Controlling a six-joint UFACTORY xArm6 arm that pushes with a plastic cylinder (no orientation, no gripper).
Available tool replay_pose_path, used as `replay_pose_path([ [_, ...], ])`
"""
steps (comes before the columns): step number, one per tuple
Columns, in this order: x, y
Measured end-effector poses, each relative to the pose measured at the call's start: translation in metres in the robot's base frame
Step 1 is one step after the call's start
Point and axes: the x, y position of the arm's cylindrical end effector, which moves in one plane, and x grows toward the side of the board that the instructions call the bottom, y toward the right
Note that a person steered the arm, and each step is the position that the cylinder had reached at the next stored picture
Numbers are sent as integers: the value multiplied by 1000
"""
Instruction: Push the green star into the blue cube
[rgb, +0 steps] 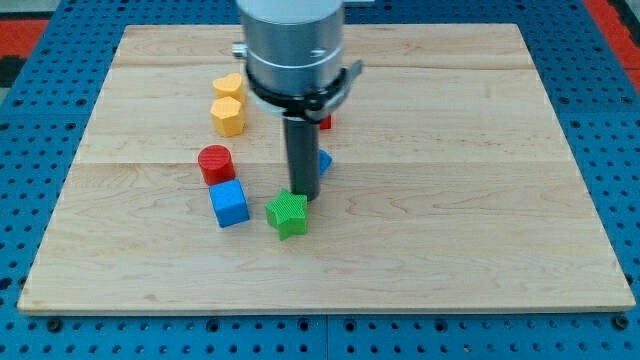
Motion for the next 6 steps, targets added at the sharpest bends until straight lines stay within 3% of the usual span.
replay_pose_path([
  [1, 19, 30],
  [2, 46, -14],
  [3, 38, -73],
  [6, -16, -53],
])
